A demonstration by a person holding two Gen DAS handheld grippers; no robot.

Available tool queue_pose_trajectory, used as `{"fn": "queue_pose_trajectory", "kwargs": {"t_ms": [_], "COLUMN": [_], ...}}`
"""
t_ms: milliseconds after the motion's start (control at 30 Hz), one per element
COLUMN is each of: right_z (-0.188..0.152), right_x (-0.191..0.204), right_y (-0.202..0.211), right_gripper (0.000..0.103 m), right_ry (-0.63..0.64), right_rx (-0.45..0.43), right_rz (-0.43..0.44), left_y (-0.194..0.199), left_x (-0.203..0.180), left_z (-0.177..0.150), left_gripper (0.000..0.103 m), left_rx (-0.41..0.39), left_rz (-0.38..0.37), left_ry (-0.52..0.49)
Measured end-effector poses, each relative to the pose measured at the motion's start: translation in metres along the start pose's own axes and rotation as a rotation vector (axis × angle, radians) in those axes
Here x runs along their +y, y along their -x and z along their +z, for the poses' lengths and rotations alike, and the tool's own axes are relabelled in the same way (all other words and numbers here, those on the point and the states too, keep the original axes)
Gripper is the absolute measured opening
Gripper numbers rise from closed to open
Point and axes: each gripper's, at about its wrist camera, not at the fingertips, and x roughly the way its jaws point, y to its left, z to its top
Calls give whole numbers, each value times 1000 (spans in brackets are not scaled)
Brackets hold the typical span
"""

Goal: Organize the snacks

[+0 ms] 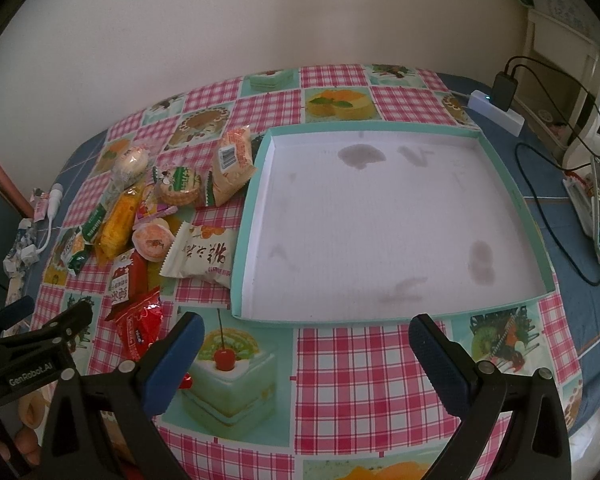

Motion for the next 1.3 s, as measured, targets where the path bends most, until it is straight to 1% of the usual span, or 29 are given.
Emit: {"fn": "queue_pose_trajectory", "kwargs": {"t_ms": [533, 633, 700, 767, 900, 1033, 1167, 1300], "right_z": [-1, -1, -1, -2, -1, -2, -8, -13], "right_x": [1, 4, 8, 15, 36, 65, 93, 110], "right_y": [-3, -4, -3, -4, -6, -14, -27, -46], "right_gripper": [103, 103, 103, 103, 103, 103, 103, 103], "right_ry": [7, 14, 28, 45, 91, 164, 247, 293], "right_rx": [7, 12, 11, 15, 42, 73, 111, 158], "right_rz": [-12, -17, -14, 0, 91, 147, 147, 128], "left_y": [-5, -8, -10, -13, -23, -32, -40, -52], "left_x": [6, 12, 19, 29, 43, 53, 65, 77], "left_z": [-1, -1, -1, -1, -4, -5, -7, -10], "left_gripper": [103, 103, 103, 103, 103, 103, 103, 103], "left_rx": [25, 36, 46, 64, 107, 126, 139, 160], "left_rz": [-32, -45, -40, -55, -78, -78, -77, -81], "left_ry": [33, 55, 82, 125, 183, 205, 229, 262]}}
